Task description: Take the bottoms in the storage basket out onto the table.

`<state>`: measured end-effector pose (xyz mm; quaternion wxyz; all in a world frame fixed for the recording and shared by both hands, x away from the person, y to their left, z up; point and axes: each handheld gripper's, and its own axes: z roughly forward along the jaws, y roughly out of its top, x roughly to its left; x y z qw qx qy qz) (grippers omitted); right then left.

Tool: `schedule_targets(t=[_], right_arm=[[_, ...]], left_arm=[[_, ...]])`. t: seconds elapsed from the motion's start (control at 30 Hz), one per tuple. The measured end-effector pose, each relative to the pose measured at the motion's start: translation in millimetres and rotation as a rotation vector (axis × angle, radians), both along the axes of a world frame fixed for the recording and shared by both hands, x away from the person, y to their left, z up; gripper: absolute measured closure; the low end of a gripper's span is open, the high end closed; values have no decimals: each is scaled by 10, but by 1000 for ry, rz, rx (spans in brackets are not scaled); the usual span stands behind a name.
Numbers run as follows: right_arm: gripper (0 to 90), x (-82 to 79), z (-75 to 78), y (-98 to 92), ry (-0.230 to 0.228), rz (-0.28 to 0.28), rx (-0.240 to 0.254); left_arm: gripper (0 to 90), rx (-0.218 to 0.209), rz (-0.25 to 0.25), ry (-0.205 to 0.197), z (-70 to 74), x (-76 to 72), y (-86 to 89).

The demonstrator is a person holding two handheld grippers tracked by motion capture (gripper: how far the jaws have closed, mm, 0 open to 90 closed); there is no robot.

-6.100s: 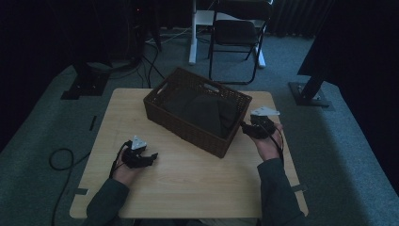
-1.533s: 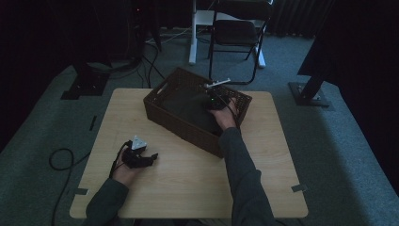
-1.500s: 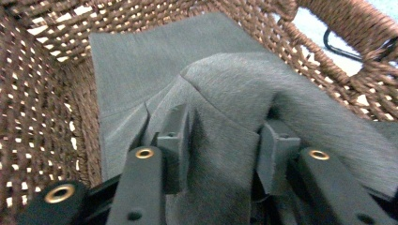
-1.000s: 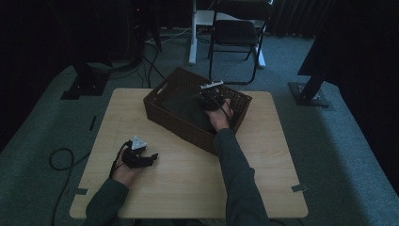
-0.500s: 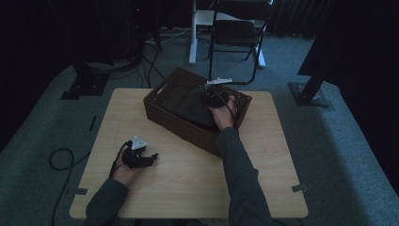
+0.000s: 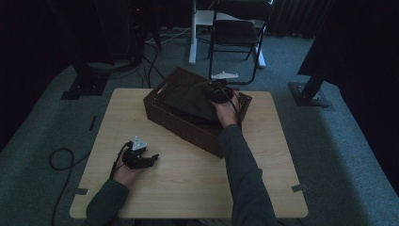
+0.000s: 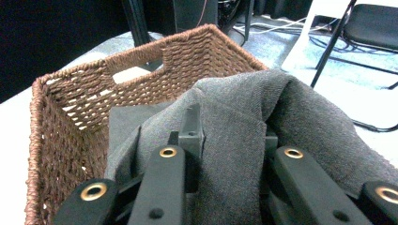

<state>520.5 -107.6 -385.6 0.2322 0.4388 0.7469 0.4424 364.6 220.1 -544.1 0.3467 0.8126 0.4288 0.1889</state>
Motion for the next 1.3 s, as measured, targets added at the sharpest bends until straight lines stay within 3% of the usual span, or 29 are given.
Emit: schedule_targets(t=[0.43,1.3], right_arm=[[736,-73,251,-1,-64,5,-4],[736,-137,525,21,-115,16,-15]], left_arm=[[325,1,-51,-1,0,-70,-136],[331,1,-149,-4,-3,-158,-343]])
